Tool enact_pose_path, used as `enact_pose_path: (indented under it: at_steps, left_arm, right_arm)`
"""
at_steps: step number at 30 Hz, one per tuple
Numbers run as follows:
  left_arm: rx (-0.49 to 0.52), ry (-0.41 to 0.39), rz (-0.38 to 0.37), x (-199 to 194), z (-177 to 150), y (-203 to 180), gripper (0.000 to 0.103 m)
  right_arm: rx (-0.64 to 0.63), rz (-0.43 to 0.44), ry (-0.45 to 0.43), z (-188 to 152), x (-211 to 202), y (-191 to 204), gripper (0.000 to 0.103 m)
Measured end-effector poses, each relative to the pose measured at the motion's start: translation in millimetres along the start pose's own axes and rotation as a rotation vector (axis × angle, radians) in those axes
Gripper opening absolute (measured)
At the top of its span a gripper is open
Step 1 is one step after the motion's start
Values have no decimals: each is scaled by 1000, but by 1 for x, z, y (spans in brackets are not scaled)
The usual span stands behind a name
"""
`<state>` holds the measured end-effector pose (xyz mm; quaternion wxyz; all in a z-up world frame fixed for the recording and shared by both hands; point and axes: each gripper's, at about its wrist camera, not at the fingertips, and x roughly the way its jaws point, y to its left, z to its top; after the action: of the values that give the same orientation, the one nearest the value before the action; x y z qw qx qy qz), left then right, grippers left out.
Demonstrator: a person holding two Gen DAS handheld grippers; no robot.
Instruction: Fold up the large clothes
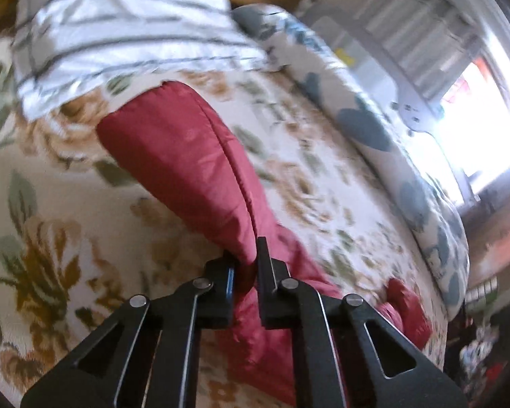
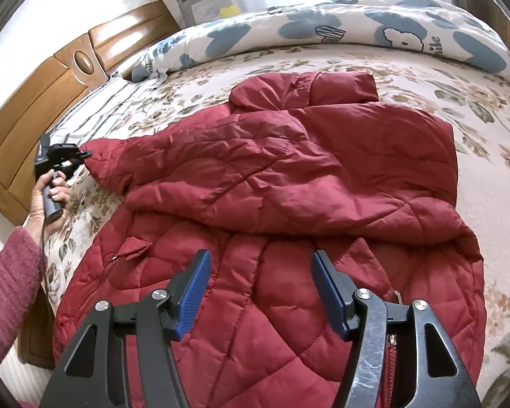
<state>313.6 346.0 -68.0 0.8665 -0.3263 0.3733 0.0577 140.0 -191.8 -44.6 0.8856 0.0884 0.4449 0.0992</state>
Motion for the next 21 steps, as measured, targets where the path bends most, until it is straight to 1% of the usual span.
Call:
enact_pose_path:
  at_steps: [3,6,10,13,17,21]
  left_arm:
    - [74,-10,-44,-13,-6,-28,8]
    - [145,-12,-87,-26,-20,-56,8]
    - [209,5,-162,-39,-39,-88,8]
    - [261,11,-215,-50,-59,-115,8]
    - [322,43,-280,-57,-88,-149,8]
    - [375,75,-323,-64,-119,-176,7]
  right_arm:
    - [8,1,-6,-1,-2,-3,63]
    - [12,-1,-9,-2,-4,-5,63]
    - [32,-5,-13,-4,-7,-11,63]
    - [48,-3,-20,-4,-11,-18,63]
    - [69,-5,-30,-4,-15,-25,63]
    - [97,4,-36,-4,-18,-33,63]
